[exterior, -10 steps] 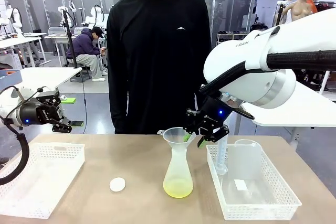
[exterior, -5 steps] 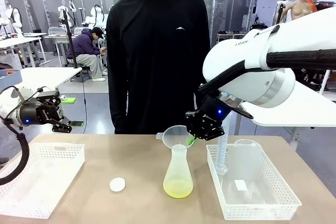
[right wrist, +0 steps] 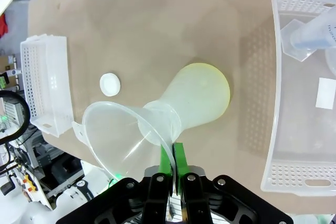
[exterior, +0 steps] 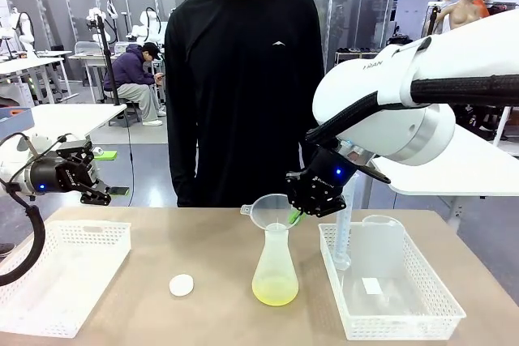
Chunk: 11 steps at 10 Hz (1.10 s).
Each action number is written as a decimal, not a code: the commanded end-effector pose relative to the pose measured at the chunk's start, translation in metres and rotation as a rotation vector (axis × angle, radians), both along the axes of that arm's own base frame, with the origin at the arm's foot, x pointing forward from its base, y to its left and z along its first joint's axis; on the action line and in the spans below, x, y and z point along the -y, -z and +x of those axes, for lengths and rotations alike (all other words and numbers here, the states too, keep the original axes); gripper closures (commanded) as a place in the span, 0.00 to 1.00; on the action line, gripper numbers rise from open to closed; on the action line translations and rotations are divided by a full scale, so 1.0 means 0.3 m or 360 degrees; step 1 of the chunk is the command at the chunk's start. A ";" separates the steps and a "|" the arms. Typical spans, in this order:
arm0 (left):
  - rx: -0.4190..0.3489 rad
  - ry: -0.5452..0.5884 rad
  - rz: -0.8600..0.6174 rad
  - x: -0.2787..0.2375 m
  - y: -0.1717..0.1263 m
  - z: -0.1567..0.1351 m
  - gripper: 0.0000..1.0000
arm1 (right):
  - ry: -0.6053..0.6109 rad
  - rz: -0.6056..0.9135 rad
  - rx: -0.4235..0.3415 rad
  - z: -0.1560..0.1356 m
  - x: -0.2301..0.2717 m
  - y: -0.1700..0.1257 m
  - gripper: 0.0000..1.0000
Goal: Prepare the solutions needed for the experiment.
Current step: Once the solution is in the Big flask , pick up the Plastic Funnel and place it back into the right Organizing basket.
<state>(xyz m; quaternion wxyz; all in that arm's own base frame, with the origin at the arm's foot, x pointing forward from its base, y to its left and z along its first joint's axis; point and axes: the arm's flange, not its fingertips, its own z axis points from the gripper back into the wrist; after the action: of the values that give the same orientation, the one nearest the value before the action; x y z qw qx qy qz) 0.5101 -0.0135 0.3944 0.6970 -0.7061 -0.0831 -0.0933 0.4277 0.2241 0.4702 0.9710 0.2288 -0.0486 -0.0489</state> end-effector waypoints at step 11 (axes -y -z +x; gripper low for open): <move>0.0004 0.0011 -0.0014 0.001 -0.004 -0.004 0.00 | -0.0064 0.0110 0.0176 -0.168 0.056 -0.285 1.00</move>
<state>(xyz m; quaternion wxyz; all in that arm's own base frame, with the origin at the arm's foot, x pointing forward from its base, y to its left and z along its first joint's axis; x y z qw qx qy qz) 0.5101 -0.0135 0.3944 0.6970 -0.7061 -0.0831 -0.0933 0.3811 0.2128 0.5565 0.9631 0.2493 -0.0978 -0.0283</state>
